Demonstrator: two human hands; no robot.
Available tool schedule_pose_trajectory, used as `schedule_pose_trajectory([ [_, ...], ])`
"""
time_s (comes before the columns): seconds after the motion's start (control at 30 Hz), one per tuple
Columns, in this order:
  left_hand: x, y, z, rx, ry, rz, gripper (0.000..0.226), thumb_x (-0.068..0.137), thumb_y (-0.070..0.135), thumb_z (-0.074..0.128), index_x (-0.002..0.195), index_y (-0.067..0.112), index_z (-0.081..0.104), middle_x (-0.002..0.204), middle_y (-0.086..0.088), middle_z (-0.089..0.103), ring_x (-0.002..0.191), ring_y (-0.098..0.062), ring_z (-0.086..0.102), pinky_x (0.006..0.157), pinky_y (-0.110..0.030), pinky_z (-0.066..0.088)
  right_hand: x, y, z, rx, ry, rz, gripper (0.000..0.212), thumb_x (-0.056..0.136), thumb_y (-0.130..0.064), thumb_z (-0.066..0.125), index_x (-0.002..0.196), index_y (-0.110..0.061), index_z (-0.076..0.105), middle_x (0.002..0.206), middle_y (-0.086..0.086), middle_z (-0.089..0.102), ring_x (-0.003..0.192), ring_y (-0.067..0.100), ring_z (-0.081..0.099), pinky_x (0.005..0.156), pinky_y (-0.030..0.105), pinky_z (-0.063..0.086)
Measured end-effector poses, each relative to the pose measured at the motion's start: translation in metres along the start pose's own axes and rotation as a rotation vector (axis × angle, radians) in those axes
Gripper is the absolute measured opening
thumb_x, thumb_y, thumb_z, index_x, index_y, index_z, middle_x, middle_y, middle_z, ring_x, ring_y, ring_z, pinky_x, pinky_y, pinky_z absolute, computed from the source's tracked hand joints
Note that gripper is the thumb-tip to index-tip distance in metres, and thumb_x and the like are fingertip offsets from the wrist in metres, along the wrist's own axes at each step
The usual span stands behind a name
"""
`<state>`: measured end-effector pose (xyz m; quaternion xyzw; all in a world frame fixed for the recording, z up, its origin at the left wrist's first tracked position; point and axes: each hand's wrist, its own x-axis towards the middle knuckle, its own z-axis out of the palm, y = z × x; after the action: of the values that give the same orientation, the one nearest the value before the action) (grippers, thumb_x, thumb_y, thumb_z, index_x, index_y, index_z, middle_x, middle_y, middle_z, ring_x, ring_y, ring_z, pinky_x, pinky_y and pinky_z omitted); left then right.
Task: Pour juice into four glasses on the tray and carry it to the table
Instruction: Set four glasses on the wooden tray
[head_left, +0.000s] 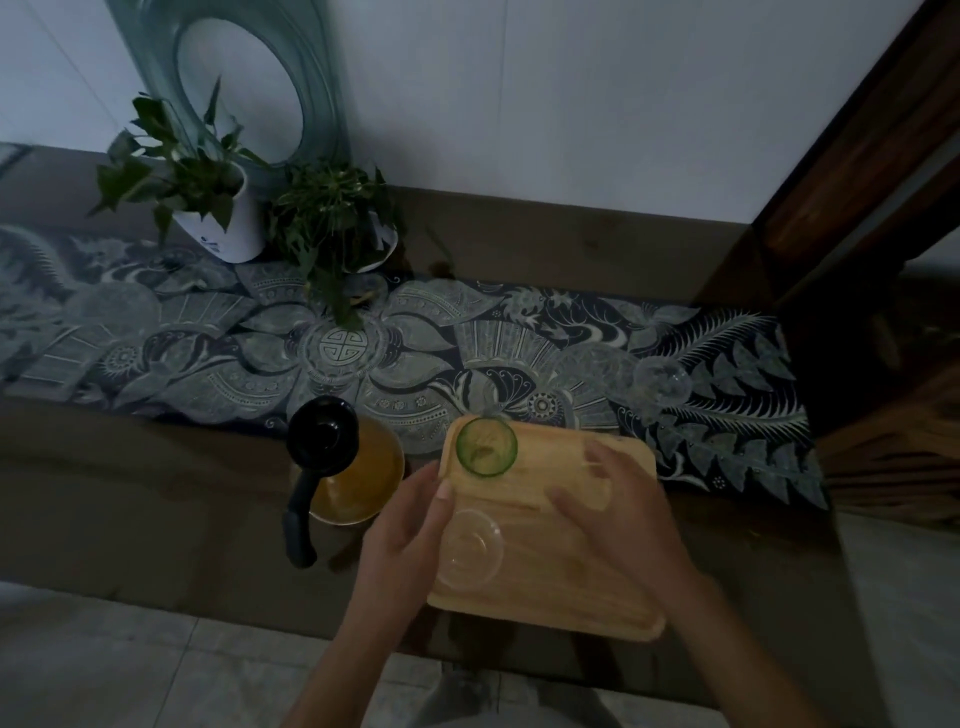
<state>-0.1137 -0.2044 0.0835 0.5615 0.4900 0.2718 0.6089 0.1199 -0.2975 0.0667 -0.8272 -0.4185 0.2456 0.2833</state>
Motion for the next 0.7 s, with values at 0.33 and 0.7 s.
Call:
schedule_pose_trajectory([
  [0.33, 0.109, 0.055, 0.201, 0.161, -0.233, -0.077, 0.069, 0.086, 0.081, 0.042, 0.131, 0.033, 0.063, 0.127, 0.009, 0.067, 0.119, -0.011, 0.062, 0.102, -0.038, 0.051, 0.117, 0.103, -0.084, -0.084, 0.139, 0.146, 0.091, 0.069, -0.048, 0.087, 0.144, -0.017, 0.044, 0.139, 0.011, 0.051, 0.126, 0.027, 0.049, 0.095, 0.036, 0.046],
  [0.7, 0.168, 0.035, 0.271, 0.277, -0.228, -0.194, 0.067, 0.096, 0.073, 0.031, 0.149, 0.034, 0.046, 0.152, 0.000, 0.050, 0.140, -0.024, 0.045, 0.114, -0.046, 0.035, 0.179, 0.143, -0.077, -0.175, -0.070, 0.196, 0.122, 0.063, -0.042, 0.093, 0.155, -0.014, 0.018, 0.158, 0.015, 0.030, 0.144, 0.032, 0.027, 0.113, 0.048, 0.035],
])
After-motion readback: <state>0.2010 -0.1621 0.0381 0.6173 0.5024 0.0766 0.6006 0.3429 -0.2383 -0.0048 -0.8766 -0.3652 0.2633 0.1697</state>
